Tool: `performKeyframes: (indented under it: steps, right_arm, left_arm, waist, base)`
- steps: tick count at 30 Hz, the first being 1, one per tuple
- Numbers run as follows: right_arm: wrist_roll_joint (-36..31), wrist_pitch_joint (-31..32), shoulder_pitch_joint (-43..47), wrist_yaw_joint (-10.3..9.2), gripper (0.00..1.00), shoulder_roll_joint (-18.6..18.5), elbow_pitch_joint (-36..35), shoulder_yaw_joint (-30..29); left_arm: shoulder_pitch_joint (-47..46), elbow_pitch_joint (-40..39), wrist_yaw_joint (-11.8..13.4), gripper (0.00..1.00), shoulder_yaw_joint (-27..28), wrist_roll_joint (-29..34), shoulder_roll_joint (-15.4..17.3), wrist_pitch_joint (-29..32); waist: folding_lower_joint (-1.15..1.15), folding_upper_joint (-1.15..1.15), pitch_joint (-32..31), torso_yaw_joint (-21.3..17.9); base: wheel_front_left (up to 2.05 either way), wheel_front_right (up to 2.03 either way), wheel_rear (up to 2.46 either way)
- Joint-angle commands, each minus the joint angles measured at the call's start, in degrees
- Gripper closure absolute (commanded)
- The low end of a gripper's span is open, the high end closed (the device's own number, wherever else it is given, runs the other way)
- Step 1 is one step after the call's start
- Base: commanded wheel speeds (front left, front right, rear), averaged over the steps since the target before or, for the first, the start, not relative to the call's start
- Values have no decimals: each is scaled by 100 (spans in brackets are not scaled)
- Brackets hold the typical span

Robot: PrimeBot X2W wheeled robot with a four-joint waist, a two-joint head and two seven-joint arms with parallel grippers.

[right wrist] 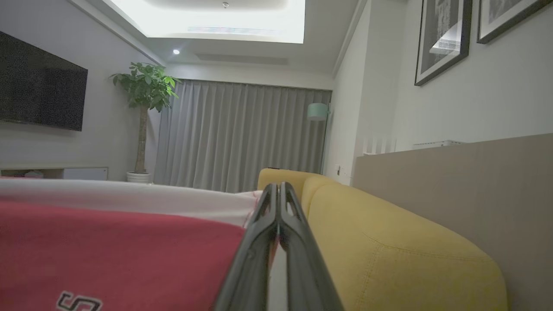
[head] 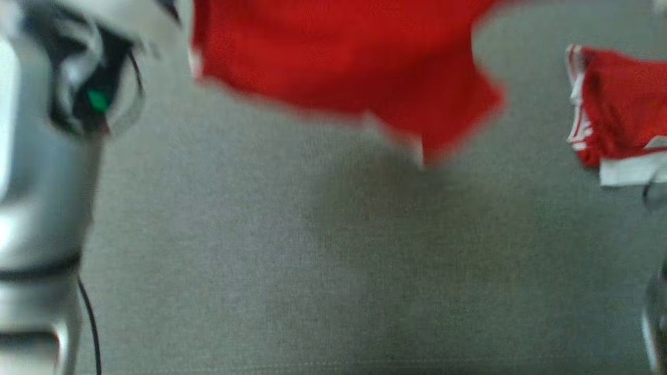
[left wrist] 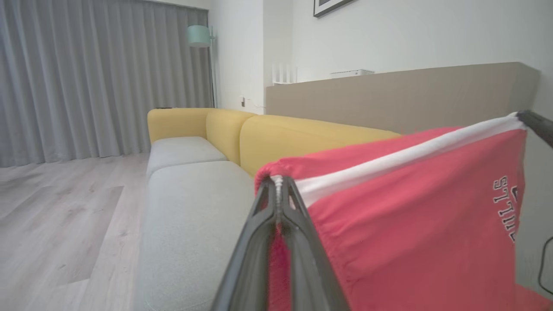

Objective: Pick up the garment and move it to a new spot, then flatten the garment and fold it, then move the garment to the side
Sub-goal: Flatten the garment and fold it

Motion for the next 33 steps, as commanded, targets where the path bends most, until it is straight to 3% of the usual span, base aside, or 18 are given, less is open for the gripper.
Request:
performKeyframes:
  steps: [1,7,12,17,24,33]
  right_arm:
    - [10,-137,-564,37,100,-41,220,158]
    - [-165,-822,-1937,37,100,-21,1663,318]
    - [-180,-1271,-2031,37,100,90,2589,506]
    - [-138,-1441,-1650,37,100,107,3384,877]
    - [226,-1330,-912,37,100,43,4541,1928]
    - [1092,-815,-74,37,100,-551,5013,3548]
  left_arm:
    - [-627,231,-58,100,313,104,223,-195]
    - [-1870,1602,-211,100,261,402,201,-1157]
    - [-2009,2463,-320,100,-58,328,56,-1722]
    - [-1639,3006,-349,100,-562,346,-2,-2027]
    - [-536,3520,-355,100,-1552,53,125,-2274]
    - [851,3580,-356,100,-2664,-371,523,-2256]
  waist:
    - [0,0,644,-26]
    - [0,0,1147,76]
    - [0,0,1347,211]
    - [0,0,1326,286]
    - [0,0,876,308]
    - [0,0,60,261]
  base:
    - [0,0,0]
    - [0,0,0]
    - [0,0,0]
    - [0,0,0]
    - [0,0,0]
    - [0,0,0]
